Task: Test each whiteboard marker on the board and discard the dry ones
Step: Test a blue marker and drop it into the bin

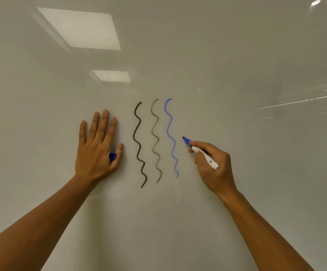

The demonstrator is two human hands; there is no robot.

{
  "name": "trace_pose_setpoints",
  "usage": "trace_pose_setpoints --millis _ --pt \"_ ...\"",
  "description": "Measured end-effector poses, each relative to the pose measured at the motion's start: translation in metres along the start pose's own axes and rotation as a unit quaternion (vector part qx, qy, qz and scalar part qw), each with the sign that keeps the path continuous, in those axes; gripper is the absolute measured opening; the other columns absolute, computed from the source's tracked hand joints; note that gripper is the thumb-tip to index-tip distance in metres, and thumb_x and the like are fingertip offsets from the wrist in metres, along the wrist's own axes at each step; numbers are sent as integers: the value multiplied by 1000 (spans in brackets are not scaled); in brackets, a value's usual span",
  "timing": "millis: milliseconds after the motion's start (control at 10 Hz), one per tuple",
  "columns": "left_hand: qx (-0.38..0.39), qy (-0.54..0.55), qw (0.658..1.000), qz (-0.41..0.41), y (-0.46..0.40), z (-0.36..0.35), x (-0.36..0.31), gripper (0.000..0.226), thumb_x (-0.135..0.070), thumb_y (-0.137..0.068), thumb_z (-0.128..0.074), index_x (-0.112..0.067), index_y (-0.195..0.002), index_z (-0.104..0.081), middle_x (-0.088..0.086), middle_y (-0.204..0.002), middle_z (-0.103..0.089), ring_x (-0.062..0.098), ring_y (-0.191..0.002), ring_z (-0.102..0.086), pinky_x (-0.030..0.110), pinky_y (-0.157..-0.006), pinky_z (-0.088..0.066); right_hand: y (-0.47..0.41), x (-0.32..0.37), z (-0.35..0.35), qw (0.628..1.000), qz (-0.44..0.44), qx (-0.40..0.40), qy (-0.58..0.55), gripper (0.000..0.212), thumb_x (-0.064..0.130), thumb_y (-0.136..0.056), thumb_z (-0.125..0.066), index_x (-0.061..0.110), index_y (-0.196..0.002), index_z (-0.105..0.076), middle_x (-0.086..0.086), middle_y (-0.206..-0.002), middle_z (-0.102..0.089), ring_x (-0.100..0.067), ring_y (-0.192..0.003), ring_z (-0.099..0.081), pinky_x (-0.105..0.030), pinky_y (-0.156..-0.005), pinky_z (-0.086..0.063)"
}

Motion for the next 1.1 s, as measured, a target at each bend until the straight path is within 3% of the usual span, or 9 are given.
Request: trace_pose_setpoints --millis 100,200,300,500,700,800,900,1100 --pt "-1 1 1000 2 -1 -1 -1 74 -48 -96 -27 -9 -157 -11 13 -165 -2 29 -152 -1 58 -121 -8 18 -13 14 1000 -5 -15 1 34 33 -87 -54 16 -110 -73 6 -100 -75 -10 -91 -71 -20 -78 -56" --pt "-3 4 1000 5 0 -2 -2 74 -48 -96 -27 -9 -157 -11 13 -165 -2 30 -152 -1 58 -121 -8 31 -23 21 999 -18 -34 -1 32 30 -87 -57 15 -109 -75 7 -100 -76 -11 -92 -72 -21 -78 -56" --pt "-3 5 1000 2 1 -1 -5 73 -47 -96 -27 -10 -157 -11 13 -165 -3 30 -152 -1 58 -121 -9 53 -26 11 1000 -5 11 21 29 25 -88 -56 15 -109 -75 9 -98 -74 -9 -87 -71 -16 -73 -52" --pt "-5 6 1000 6 3 -2 0 73 -47 -96 -28 -10 -157 -12 13 -165 -4 30 -152 -1 57 -121 -8 66 -36 19 1000 -18 5 17 32 30 -86 -54 18 -108 -75 12 -98 -74 -10 -93 -71 -17 -77 -54" --pt "1 10 1000 14 4 -5 0 71 -44 -97 -28 -10 -157 -12 13 -165 -4 30 -152 -1 57 -121 -8 82 -37 7 997 -48 51 36 28 25 -88 -56 20 -109 -74 13 -98 -73 -11 -84 -71 -15 -70 -51" --pt "7 28 999 20 4 -3 0 70 -44 -97 -28 -10 -157 -12 13 -165 -4 30 -152 0 57 -121 -7 86 -38 10 993 -108 53 1 27 21 -89 -56 23 -109 -74 11 -98 -75 -11 -80 -70 -16 -70 -52" --pt "18 46 998 42 21 -7 -3 69 -43 -98 -28 -10 -157 -12 13 -165 -2 31 -152 1 57 -121 -7 103 -31 13 985 -154 52 -64 25 23 -91 -54 24 -107 -74 -1 -91 -75 -10 -62 -60 -16 -57 -47" --pt "51 58 994 80 81 -20 -16 70 -43 -97 -28 -8 -156 -13 14 -165 0 33 -152 2 57 -121 -8 145 -26 4 970 -205 86 -103 25 20 -92 -55 29 -104 -75 -2 -91 -74 -7 -57 -52 -15 -52 -42"
Point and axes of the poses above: each hand's wrist, its own y-axis away from the middle knuckle, its own z-axis out of the back of the hand, x = y × z, the point moved 9 cm from there along -y, towards the middle knuckle
